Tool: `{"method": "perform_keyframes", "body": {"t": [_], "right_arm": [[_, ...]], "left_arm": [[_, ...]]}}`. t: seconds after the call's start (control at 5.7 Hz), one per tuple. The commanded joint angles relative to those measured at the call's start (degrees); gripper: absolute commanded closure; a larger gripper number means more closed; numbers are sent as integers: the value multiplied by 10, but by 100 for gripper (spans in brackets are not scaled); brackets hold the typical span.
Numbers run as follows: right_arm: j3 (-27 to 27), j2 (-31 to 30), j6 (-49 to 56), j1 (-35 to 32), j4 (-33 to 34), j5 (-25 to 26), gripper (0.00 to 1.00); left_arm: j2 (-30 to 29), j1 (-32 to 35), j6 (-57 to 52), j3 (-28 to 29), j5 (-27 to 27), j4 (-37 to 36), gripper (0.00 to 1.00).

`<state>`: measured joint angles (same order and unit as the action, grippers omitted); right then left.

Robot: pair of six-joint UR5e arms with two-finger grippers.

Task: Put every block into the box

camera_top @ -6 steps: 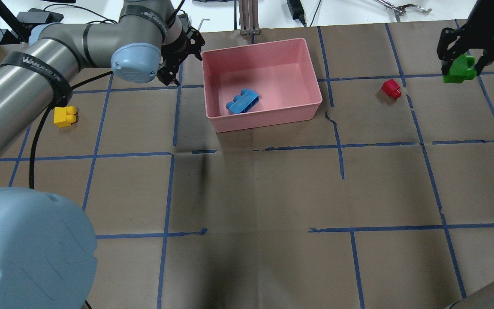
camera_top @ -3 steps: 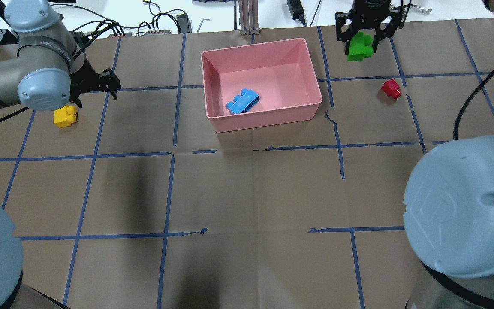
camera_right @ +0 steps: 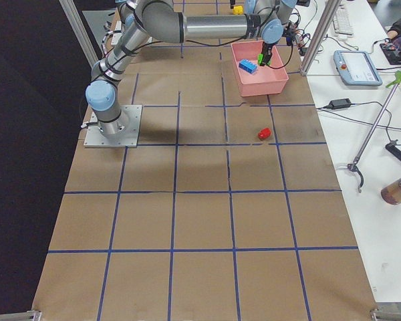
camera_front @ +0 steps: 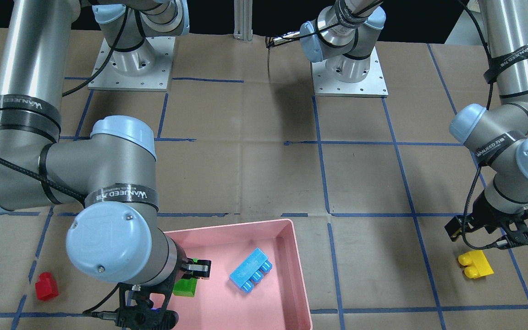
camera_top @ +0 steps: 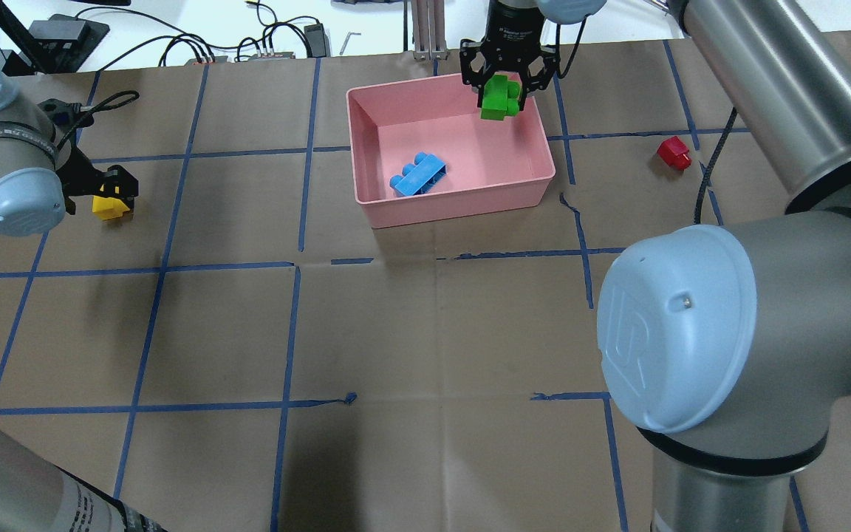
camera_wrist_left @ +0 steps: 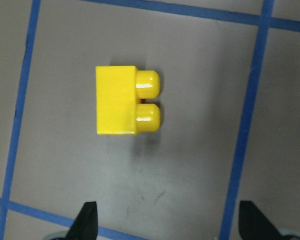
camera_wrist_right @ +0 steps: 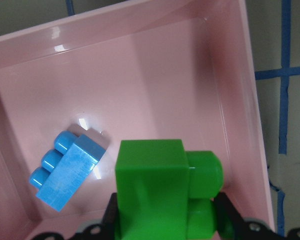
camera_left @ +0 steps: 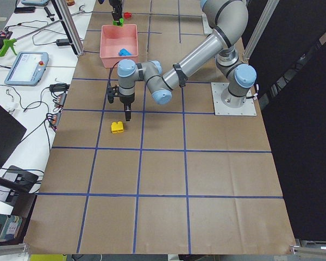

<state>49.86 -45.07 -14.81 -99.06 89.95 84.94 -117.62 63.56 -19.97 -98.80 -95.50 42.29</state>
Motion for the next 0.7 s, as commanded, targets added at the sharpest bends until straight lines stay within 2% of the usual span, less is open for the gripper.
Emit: {"method": "perform_keyframes", "body": {"t": [0.0,0.18,0.35,0.53], "right_arm": [[1,20,3,-3,14,-1,2],[1,17,0,-3,22,2,0],[0,12,-5,-3,16,6,0],[0,-5,-5,-2,11,8,0]], "left_arm": [[-24,-29,-45,9,27,-34,1],[-40,-29,-44,35,40,-26,1],[-63,-30,-43,65,75,10,1],[-68,-30,-42,74,83,20,1]]}}
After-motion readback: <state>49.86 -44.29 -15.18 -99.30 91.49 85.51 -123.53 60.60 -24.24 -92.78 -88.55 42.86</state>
